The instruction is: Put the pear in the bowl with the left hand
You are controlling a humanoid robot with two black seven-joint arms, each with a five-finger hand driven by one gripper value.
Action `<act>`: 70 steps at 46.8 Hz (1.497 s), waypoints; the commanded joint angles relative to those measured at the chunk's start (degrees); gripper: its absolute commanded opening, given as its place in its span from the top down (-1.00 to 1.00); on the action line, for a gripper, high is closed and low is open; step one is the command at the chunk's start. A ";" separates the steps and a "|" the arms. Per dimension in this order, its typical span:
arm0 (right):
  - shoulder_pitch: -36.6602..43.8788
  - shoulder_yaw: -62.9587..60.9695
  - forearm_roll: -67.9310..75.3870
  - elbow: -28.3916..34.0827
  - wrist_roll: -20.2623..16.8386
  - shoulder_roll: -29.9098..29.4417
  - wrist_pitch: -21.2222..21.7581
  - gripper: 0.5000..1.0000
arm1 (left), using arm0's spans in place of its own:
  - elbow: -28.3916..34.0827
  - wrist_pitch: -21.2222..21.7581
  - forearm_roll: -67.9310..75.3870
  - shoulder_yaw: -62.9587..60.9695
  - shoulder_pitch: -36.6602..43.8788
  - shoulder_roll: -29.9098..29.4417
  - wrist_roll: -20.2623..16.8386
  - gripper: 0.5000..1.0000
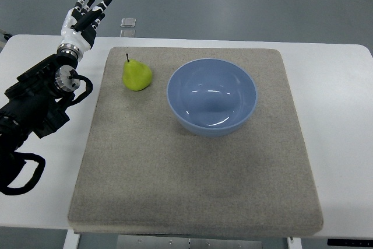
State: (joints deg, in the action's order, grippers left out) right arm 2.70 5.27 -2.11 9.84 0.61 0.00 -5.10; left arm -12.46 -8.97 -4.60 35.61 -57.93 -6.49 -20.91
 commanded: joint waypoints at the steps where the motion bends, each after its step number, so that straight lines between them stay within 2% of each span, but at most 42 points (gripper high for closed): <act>1: 0.03 0.00 0.00 0.00 0.00 0.00 -0.08 -0.69 | -0.10 -0.60 0.12 -1.94 -0.26 -0.45 0.25 -0.98; 14: 0.03 0.00 0.00 0.00 0.00 0.00 0.00 -0.69 | -0.19 -1.57 0.47 -15.91 -4.65 -4.76 0.43 -0.98; 20: 0.03 0.00 0.00 0.00 0.00 0.00 -0.08 -0.69 | -0.19 -4.38 0.56 -22.24 -7.20 -5.81 0.52 -0.98; 27: -0.06 0.00 0.00 0.00 0.00 0.00 -0.08 -0.69 | -0.10 -10.36 1.35 -33.05 -10.54 -7.04 0.52 -0.98; 35: 0.03 0.00 0.00 0.00 0.00 0.00 -0.08 -0.69 | -0.01 -13.61 3.37 -37.19 -12.47 -8.27 0.52 -0.98; 40: 0.03 0.00 0.00 0.00 0.00 0.00 0.00 -0.69 | -0.10 -16.51 10.04 -38.51 -13.35 -8.98 0.43 -0.98; 46: 0.03 0.00 0.00 0.09 0.00 0.00 0.00 -0.69 | -0.19 -22.04 21.72 -38.42 -14.67 -10.30 0.34 -0.98; 55: 0.03 0.00 0.00 0.00 0.00 0.00 -0.08 -0.69 | -0.54 -26.03 29.03 -38.60 -18.45 -12.06 -0.10 -0.98; 70: 0.03 0.00 0.00 0.00 0.00 0.00 -0.08 -0.69 | -6.43 -26.03 52.67 -38.60 -21.53 -12.85 -1.15 -0.98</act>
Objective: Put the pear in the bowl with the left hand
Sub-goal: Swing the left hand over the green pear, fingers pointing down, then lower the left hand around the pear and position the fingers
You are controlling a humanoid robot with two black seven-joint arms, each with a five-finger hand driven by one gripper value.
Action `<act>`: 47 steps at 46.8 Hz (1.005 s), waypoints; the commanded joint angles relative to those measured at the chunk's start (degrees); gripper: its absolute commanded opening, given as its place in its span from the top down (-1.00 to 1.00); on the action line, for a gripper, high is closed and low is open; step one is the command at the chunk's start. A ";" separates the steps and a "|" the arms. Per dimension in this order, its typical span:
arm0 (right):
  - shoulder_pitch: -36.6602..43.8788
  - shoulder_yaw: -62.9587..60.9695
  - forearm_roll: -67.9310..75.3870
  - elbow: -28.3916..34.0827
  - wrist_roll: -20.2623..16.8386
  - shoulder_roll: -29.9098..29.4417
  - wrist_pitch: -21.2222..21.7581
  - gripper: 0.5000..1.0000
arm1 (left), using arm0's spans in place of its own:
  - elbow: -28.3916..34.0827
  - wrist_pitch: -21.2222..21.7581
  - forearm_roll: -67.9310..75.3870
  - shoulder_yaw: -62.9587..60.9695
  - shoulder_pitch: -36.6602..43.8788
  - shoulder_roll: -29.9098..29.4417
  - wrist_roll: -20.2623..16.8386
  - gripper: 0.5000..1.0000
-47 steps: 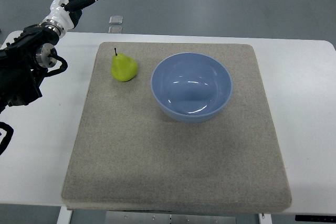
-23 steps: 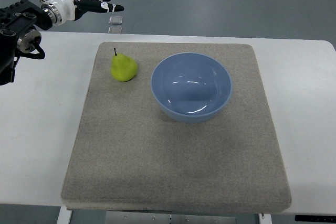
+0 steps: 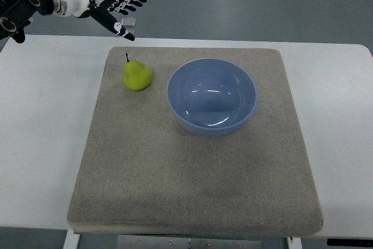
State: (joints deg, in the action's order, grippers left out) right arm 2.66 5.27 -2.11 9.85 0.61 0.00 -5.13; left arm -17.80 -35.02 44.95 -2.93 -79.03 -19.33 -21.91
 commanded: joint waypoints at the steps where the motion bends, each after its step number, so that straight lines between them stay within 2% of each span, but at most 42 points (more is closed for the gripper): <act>1: -0.03 0.00 0.00 -0.01 0.00 0.00 0.03 -0.69 | -1.45 0.02 4.34 -0.06 -0.51 0.00 -0.16 -0.98; 17: -0.03 0.00 0.00 -0.01 0.00 0.00 -0.05 -0.69 | -8.21 0.02 27.28 -0.06 -3.76 -0.70 -0.59 -0.97; 31: -0.03 0.00 0.00 -0.01 0.00 0.00 0.04 -0.69 | -21.66 0.02 35.28 0.03 -5.35 -6.33 -1.47 -0.97; 44: 0.06 0.00 0.00 -0.01 0.00 0.00 0.04 -0.69 | -21.40 0.04 36.70 0.03 -3.86 -6.24 -1.21 -0.98; 47: 0.06 0.00 0.00 -0.01 0.00 0.00 0.04 -0.69 | -21.40 1.18 36.52 0.03 -3.33 -6.07 -1.21 -0.98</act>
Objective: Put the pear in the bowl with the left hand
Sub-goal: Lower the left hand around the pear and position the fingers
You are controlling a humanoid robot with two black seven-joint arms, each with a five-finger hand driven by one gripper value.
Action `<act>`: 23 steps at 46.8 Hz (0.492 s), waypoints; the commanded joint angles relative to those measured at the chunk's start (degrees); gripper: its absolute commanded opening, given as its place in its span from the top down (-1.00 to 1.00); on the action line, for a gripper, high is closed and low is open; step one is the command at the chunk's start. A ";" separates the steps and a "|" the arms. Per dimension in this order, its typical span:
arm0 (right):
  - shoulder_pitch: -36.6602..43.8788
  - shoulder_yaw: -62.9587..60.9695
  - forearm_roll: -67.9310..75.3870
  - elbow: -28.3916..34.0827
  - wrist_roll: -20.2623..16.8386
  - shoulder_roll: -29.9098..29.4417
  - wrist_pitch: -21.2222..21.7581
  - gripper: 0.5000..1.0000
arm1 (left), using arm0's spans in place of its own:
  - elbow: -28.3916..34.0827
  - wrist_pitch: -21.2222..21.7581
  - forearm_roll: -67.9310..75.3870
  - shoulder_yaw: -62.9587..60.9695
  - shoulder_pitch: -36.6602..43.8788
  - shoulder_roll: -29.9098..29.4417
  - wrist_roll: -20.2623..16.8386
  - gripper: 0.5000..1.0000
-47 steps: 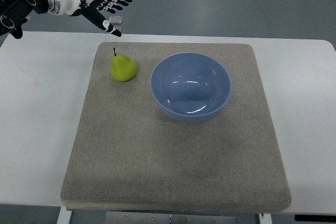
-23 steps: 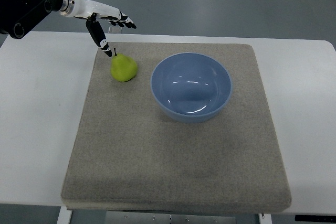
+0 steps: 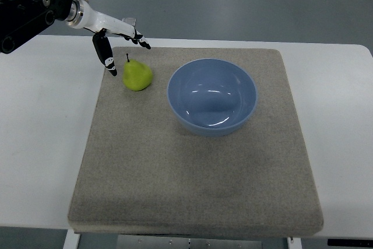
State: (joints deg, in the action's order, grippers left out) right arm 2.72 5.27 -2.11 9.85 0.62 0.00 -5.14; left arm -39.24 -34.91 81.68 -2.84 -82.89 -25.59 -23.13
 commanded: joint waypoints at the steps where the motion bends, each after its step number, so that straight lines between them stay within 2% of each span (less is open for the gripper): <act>1: 0.01 0.00 0.00 -0.01 0.00 0.00 0.04 -0.69 | 0.13 1.42 -0.21 -0.06 0.54 0.19 0.02 -0.98; 23: 0.01 0.00 0.00 -0.01 0.00 0.00 0.04 -0.69 | 1.10 6.87 -0.29 0.03 4.49 0.63 0.02 -0.98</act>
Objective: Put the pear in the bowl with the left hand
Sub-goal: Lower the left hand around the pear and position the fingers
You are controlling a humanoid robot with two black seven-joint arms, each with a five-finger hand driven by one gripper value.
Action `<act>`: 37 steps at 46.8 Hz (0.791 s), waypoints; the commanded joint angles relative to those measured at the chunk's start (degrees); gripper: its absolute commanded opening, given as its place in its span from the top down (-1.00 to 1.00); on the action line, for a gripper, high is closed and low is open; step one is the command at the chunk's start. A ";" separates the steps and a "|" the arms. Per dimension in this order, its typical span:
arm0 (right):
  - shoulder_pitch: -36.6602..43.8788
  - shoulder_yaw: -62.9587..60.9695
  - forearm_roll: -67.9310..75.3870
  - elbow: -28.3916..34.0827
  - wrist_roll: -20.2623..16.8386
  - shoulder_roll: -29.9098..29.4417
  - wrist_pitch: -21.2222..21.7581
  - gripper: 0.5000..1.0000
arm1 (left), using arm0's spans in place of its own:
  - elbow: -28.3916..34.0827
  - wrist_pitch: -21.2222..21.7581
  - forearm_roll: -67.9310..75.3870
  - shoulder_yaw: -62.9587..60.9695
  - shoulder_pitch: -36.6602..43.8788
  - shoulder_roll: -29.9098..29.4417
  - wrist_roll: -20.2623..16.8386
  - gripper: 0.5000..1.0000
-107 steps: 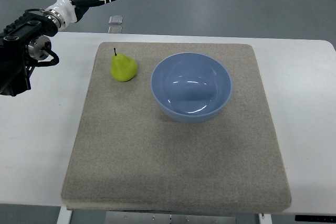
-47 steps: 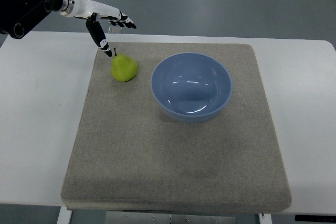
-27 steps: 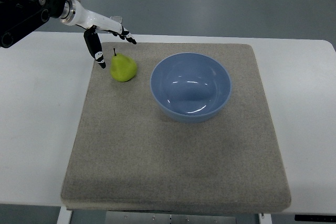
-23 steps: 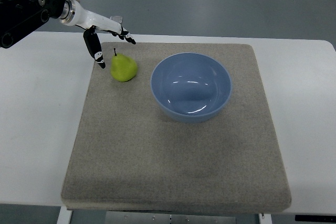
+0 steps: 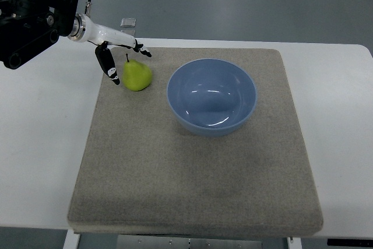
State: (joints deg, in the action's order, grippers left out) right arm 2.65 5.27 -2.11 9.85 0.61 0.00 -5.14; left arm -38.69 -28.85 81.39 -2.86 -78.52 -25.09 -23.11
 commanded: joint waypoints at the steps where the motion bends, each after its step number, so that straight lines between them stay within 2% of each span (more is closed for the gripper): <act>1: 0.07 0.00 0.00 -0.01 0.00 0.00 0.04 -0.69 | 0.64 0.90 -0.09 0.05 0.21 0.13 -0.09 -0.98; 16: 0.07 0.00 0.00 -0.01 0.00 0.00 -0.05 -0.69 | 1.08 1.16 0.08 -0.04 2.40 1.71 -0.10 -0.96; 22: 0.07 0.00 0.00 -0.01 0.00 0.00 0.04 -0.69 | 2.39 2.74 0.08 -0.04 2.67 2.50 -0.10 -0.95; 37: 0.07 0.00 0.00 -0.01 0.00 0.00 0.04 -0.69 | 3.89 2.92 0.17 -0.13 3.20 4.17 -0.10 -0.86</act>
State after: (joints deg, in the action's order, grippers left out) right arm 2.64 5.28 -2.11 9.84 0.61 0.00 -5.12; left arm -34.84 -25.91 81.47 -2.90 -75.39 -21.29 -23.21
